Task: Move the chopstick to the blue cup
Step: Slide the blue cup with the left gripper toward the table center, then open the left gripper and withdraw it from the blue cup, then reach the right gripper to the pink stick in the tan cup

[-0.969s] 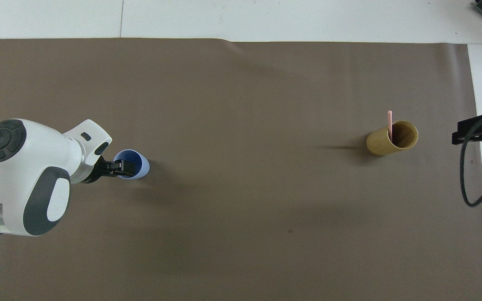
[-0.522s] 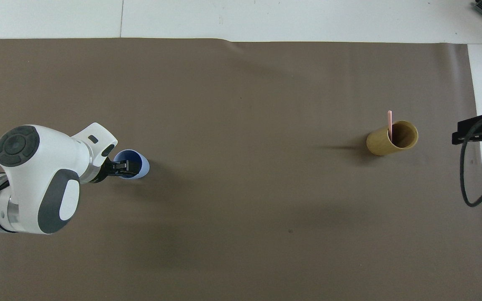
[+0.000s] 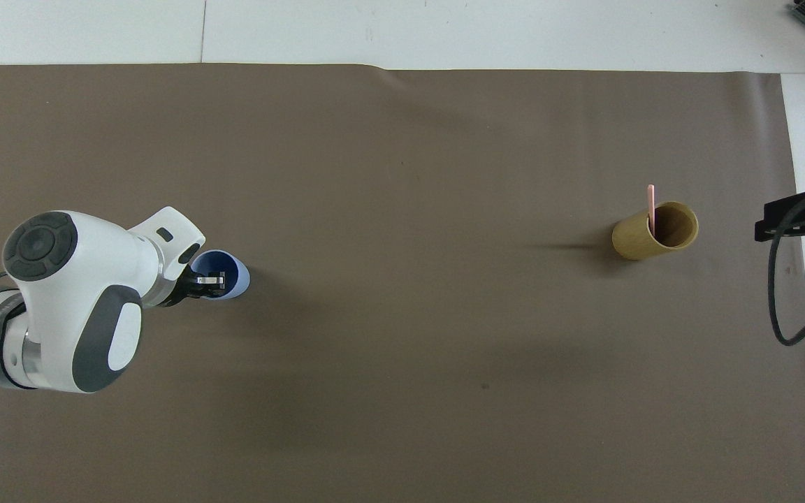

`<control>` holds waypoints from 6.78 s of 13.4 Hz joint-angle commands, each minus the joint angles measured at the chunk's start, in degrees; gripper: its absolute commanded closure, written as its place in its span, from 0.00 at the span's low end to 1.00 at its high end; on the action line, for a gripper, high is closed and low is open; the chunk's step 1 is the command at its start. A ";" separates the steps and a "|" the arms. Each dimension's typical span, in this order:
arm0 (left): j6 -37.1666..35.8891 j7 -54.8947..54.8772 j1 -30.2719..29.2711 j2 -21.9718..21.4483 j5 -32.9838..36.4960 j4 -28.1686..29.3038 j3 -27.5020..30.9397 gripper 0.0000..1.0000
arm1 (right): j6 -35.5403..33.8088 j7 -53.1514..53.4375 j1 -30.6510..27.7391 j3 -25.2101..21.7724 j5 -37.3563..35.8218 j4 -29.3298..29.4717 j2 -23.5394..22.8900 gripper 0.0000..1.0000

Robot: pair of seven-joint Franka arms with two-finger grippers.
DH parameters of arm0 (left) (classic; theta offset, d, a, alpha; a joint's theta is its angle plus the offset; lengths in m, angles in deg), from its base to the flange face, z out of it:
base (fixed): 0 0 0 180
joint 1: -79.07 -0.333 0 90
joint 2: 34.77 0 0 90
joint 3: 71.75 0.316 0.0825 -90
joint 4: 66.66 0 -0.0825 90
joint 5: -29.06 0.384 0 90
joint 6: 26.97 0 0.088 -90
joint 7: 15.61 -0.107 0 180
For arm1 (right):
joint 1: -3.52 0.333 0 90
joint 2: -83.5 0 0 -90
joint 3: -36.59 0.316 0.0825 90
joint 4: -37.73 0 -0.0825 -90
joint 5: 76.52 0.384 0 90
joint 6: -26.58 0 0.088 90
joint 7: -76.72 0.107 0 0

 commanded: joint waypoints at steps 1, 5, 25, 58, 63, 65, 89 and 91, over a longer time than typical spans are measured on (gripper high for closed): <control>-1.23 -3.36 0.80 0.18 -0.57 -1.12 1.04 1.00 | 0.96 0.26 -0.22 0.24 -0.36 -1.56 1.27 0.00; -7.55 -3.37 0.97 0.37 0.31 -6.65 1.05 1.00 | 0.88 0.26 -0.22 0.33 -0.36 -1.56 1.27 0.00; -14.35 23.62 27.51 13.90 -3.02 -28.64 0.08 1.00 | 0.88 0.26 -0.22 0.33 -0.36 -1.64 1.27 0.00; -1.78 33.81 27.87 16.01 -4.70 -20.99 0.17 0.00 | 0.79 0.26 -0.13 0.33 -0.36 -1.64 1.27 0.00; -4.22 33.72 25.51 13.38 -4.18 -22.48 0.87 0.00 | 0.79 0.26 -0.13 0.33 -0.36 -1.64 1.27 0.00; -7.39 33.11 22.52 11.62 -3.82 -23.97 0.87 0.00 | 0.79 0.26 -0.13 0.33 -0.36 -1.56 1.27 0.00; -50.31 -15.15 -10.36 -4.20 5.33 -43.33 0.43 0.00 | 12.90 0.26 1.44 1.64 -3.61 -1.65 -8.03 0.00; -49.85 -15.23 -10.28 -5.26 5.23 -41.38 0.78 0.00 | 15.02 0.35 3.03 2.00 -3.61 -1.56 -11.01 0.00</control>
